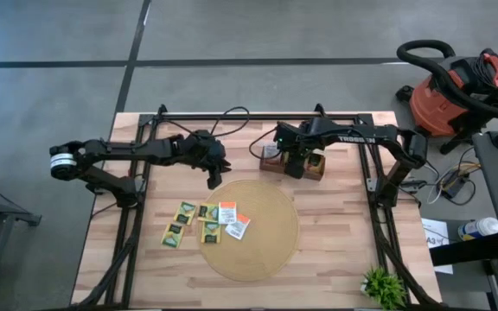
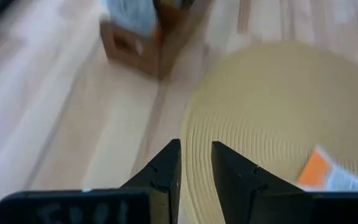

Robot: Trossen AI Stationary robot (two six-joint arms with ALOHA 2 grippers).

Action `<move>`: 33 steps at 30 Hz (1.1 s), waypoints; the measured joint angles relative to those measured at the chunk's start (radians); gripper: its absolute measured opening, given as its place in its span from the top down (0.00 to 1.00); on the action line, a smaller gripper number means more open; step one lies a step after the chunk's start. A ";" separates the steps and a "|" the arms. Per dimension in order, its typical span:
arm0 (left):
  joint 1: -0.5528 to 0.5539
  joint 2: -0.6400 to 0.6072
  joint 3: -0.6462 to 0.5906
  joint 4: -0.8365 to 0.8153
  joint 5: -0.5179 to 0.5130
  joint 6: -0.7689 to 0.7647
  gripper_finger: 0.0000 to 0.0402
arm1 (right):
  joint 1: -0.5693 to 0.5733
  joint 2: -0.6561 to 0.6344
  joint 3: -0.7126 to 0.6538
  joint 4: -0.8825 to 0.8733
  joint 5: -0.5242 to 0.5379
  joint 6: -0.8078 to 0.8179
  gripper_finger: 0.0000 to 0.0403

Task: Pick & Place Tea
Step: Put the lemon tea bag into the middle section of the wooden organizer, then put the orange tea bag into the left section of the wooden organizer

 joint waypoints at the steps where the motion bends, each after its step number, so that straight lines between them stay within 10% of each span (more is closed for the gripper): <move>1: 0.000 -0.003 0.000 -0.034 0.000 0.000 0.79 | 0.003 0.000 0.014 -0.002 0.000 0.003 0.65; 9: -0.031 -0.036 -0.041 -0.325 0.009 0.069 0.79 | 0.072 0.000 0.098 -0.019 -0.070 0.046 0.68; 18: -0.107 -0.069 -0.165 -0.229 0.100 0.081 0.79 | 0.180 0.001 0.097 0.107 -0.271 0.351 0.71; 33: -0.262 -0.015 -0.179 0.025 0.095 0.409 0.79 | 0.371 0.027 0.039 0.511 -0.254 0.984 0.71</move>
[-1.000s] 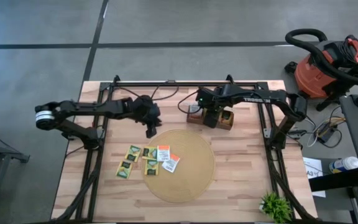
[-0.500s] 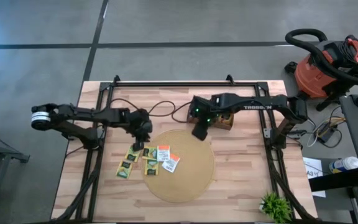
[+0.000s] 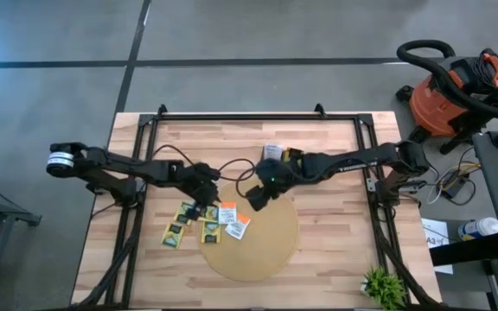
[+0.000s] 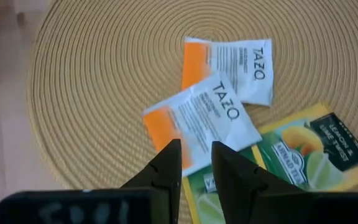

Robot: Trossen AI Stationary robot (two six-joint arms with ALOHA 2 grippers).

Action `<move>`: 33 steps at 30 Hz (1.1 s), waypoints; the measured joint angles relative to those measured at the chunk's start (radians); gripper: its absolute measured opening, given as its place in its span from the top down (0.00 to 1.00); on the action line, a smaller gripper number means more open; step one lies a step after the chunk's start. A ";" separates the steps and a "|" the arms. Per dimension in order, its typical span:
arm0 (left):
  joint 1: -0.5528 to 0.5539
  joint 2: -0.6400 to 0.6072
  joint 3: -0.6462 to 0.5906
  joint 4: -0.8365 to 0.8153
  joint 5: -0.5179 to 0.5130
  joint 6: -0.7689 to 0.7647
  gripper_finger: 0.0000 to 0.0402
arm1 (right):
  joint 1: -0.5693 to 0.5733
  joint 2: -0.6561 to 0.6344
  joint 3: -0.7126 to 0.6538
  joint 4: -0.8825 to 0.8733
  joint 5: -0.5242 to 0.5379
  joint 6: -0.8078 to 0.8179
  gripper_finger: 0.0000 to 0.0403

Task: Pick & Place Tea
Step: Put the orange tea bag into the left section of the wooden organizer

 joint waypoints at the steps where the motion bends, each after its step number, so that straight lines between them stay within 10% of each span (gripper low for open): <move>1: -0.004 0.010 0.000 0.014 0.000 0.000 0.79 | 0.006 0.013 -0.007 0.028 0.001 0.029 0.71; 33: -0.052 0.238 0.021 0.088 -0.066 -0.408 0.79 | 0.105 0.350 0.021 0.339 0.056 0.387 0.69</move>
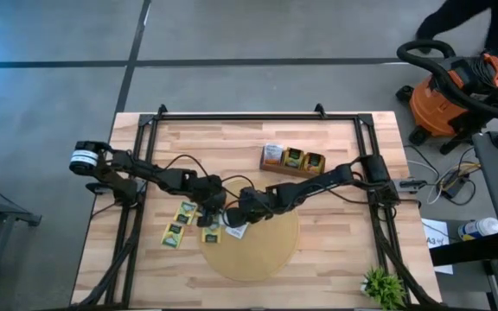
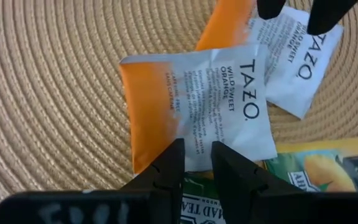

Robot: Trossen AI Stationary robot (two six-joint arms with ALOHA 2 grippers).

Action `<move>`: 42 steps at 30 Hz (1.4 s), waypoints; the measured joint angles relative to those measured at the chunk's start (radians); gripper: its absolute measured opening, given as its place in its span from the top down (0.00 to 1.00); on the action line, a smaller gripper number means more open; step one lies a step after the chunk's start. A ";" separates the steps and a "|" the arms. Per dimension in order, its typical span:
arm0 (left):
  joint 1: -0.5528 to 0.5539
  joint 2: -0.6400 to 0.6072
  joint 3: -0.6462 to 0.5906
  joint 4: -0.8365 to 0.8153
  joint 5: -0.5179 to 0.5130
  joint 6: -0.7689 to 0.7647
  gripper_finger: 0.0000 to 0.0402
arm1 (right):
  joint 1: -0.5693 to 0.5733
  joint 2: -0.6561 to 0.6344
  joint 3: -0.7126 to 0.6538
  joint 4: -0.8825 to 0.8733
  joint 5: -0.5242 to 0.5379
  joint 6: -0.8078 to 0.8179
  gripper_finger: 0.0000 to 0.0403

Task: Pick & Place Tea
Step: Put the orange tea bag into the left section of the wooden organizer

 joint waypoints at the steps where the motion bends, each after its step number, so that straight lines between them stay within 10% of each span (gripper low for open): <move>1: 0.000 0.000 0.000 0.000 -0.002 -0.014 0.79 | 0.001 0.000 0.000 -0.007 0.000 0.000 0.69; 42: 0.000 0.007 -0.061 0.193 -0.045 -0.352 0.79 | -0.003 0.010 -0.001 -0.081 0.063 -0.023 0.72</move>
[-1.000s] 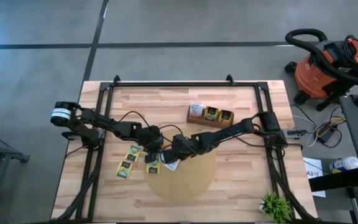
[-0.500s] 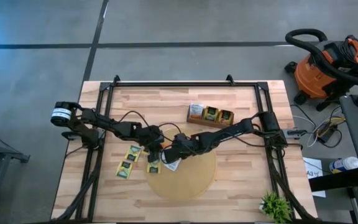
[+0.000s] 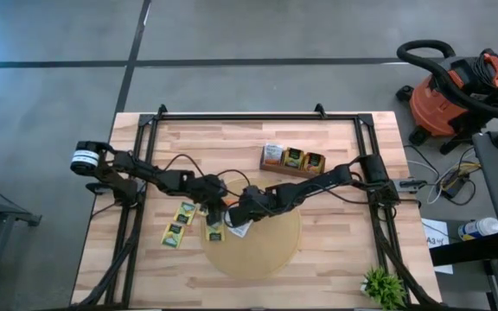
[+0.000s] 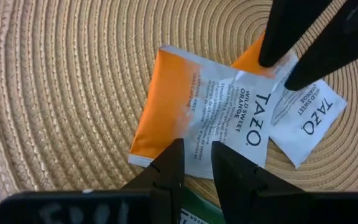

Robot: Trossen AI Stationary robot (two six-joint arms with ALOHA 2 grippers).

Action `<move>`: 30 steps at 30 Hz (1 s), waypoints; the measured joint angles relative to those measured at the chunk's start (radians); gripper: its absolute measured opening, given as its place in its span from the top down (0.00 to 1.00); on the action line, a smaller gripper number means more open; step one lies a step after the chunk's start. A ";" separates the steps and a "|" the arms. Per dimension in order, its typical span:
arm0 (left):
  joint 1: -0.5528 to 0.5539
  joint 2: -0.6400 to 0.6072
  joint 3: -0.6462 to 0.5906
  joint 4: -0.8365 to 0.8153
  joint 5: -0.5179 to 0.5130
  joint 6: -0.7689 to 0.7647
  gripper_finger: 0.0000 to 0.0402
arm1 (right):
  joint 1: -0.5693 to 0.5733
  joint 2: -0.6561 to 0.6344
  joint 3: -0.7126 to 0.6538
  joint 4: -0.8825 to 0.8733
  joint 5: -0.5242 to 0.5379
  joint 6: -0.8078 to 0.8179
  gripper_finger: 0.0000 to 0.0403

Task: Pick & Place Tea
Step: Put the orange tea bag into the left section of the wooden organizer

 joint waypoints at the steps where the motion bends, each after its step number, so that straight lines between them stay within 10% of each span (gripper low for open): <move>1: 0.000 0.003 -0.007 0.012 0.000 -0.001 0.79 | 0.000 0.001 0.000 0.003 -0.010 0.002 0.72; 30: -0.028 0.027 -0.023 0.106 0.018 -0.150 0.79 | -0.004 0.029 0.001 0.078 -0.026 -0.023 0.93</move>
